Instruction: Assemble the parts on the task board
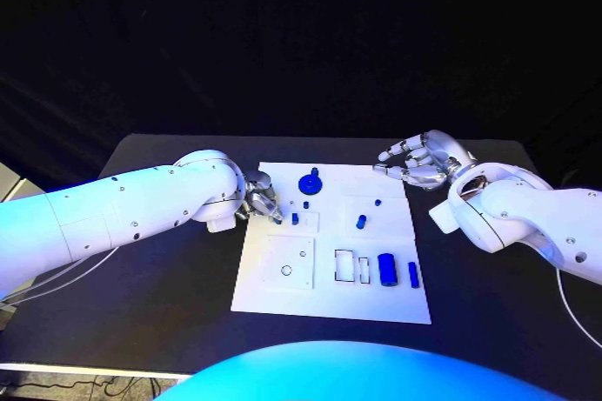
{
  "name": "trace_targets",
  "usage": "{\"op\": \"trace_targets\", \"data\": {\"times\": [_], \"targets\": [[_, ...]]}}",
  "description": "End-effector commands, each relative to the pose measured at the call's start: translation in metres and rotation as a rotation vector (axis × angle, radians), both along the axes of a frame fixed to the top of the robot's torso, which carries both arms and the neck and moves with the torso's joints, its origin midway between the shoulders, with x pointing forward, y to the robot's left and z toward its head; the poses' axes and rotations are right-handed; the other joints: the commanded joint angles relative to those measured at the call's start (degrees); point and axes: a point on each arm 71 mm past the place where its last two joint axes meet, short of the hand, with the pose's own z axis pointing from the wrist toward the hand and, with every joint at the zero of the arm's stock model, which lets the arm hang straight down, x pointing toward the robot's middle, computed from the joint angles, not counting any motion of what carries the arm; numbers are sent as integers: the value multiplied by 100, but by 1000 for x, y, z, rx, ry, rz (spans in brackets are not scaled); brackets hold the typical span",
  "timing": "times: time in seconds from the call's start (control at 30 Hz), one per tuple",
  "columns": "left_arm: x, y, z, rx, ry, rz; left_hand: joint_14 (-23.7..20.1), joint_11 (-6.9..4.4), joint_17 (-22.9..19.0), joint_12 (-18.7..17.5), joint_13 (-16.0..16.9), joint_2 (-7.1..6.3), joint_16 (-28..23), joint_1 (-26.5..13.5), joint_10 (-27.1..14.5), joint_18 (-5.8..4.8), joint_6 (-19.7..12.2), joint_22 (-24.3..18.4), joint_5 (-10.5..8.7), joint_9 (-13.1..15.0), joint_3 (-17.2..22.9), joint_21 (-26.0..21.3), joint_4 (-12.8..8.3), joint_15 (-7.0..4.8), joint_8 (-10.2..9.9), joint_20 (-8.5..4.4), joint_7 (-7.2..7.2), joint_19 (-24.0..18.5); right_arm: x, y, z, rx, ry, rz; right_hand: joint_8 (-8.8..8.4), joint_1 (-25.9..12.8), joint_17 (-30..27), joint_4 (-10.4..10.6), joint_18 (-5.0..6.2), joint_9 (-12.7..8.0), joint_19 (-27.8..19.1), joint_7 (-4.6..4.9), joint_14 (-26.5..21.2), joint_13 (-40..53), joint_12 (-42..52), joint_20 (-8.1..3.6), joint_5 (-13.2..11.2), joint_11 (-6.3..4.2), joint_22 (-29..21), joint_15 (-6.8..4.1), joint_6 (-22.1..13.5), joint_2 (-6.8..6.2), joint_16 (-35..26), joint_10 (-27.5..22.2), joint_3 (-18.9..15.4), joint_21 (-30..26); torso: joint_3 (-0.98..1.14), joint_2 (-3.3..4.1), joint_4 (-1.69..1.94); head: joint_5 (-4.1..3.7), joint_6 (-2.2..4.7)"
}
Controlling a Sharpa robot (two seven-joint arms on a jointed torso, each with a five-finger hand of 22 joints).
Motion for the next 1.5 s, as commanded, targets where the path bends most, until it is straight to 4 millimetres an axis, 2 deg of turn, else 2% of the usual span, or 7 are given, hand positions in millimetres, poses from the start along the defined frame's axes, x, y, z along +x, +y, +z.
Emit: {"op": "trace_targets", "data": {"times": [0.03,0.13,0.47,0.6,0.83,1.2,1.5], "targets": [[-3,-3,-3,-3,26,-13,479,-8,1002,14,12,-49,18,-121,50,-104,72,-4,-34,-12,720,-3,-798,-48,12,-21,-79,33,-1,1,0,-1,-2,15,30,-12,1240,-20,-38,-9,600,-11,536,855,-25,-28,23,-32,1508,-51,-52,22,-26,-7,-20,25,2,2,-8,-3,1],[-1,-3,-3,-7,17,-1,475,-27,991,-3,0,-36,13,-197,54,-105,76,-13,-78,-35,529,-21,-655,-64,-2,-36,-109,33,-1,1,0,-1,-2,15,30,-12,1240,-20,-38,-9,600,-11,536,855,-25,-28,23,-32,1508,-51,-52,22,-26,-7,-20,25,2,2,-5,-10,1],[3,-2,-4,-6,9,14,471,-43,980,-28,-8,-19,8,-330,29,-104,112,-41,-117,-94,214,-54,-374,-82,-41,-55,-133,35,-1,1,0,-1,-3,14,30,-12,1240,-20,-38,-9,600,-11,536,855,-25,-28,23,-32,1508,-51,-52,22,-26,-7,-20,25,0,6,-10,-30,1],[4,-2,-5,-4,12,15,472,-45,983,-26,7,-87,9,-430,17,-105,143,-50,-137,-133,41,-67,-228,-84,-67,-58,-138,39,-1,1,0,-1,-3,14,32,-16,1237,-17,-38,-10,600,-11,536,856,-24,-28,22,-32,1508,-51,-54,20,-27,-6,-22,25,-3,3,-4,-38,1],[5,0,-5,1,13,19,468,-36,972,-25,26,-191,4,-572,-9,-106,228,-68,-171,-218,-677,-97,185,-80,-117,-56,-131,52,-1,0,0,-1,-4,13,33,-20,1232,-15,-38,-10,600,-11,535,847,-34,-28,21,-32,1508,-51,-55,18,-29,-14,-24,25,-3,-2,2,-44,1],[5,3,-6,9,12,23,469,-30,978,-27,43,-254,7,-494,-18,-106,251,-71,-175,-266,-1161,-110,421,-75,-153,-55,-123,60,-1,0,0,-1,-6,12,33,-20,1232,-15,-38,-10,600,-11,535,847,-34,-28,21,-32,1508,-51,-55,18,-29,-14,-24,25,-8,-2,2,-54,1],[7,8,-2,5,-18,43,471,-30,985,-23,55,-253,10,-457,-15,-106,261,-70,-171,-280,-1311,-112,521,-75,-162,-55,-124,65,-1,-1,0,-1,-6,12,33,-20,1232,-15,-38,-10,600,-11,535,847,-34,-28,21,-32,1508,-51,-55,18,-29,-14,-24,25,-10,-2,-1,-66,1]]}}
